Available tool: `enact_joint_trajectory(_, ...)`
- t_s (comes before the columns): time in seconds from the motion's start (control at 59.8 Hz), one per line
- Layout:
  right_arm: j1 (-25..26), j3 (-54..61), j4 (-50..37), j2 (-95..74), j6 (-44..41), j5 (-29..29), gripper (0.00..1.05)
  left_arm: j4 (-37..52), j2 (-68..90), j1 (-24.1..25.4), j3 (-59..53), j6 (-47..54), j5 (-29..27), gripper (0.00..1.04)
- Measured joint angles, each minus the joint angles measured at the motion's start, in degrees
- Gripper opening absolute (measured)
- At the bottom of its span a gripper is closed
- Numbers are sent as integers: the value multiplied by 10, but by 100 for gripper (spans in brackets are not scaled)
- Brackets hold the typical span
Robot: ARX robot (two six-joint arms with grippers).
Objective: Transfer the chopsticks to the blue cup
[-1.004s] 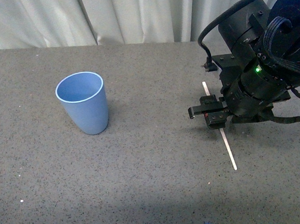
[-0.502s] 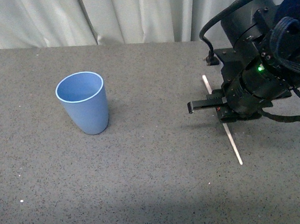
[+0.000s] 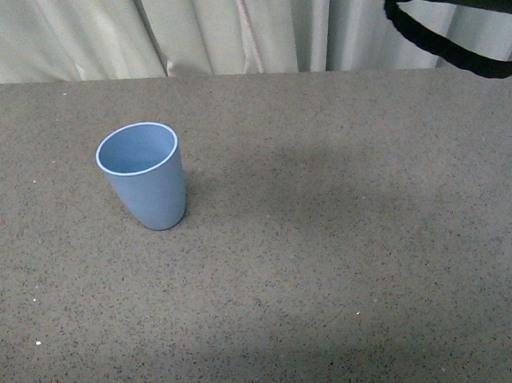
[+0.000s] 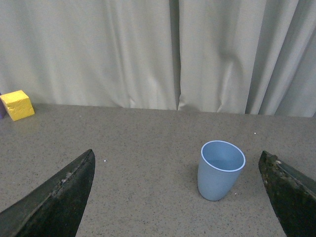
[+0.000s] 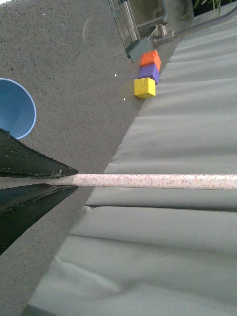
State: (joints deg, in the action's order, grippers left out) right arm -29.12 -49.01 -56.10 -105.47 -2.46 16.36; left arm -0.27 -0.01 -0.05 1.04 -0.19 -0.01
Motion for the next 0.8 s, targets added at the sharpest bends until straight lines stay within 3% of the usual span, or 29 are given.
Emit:
enact_joint_trajectory(0.251,-28,-84,-18,-89,7,23,1,0,0,0,0,0,0,98)
enact_joint_trajectory(0.803,-67,-233,63,-215,43,91,1,0,0,0,0,0,0,98)
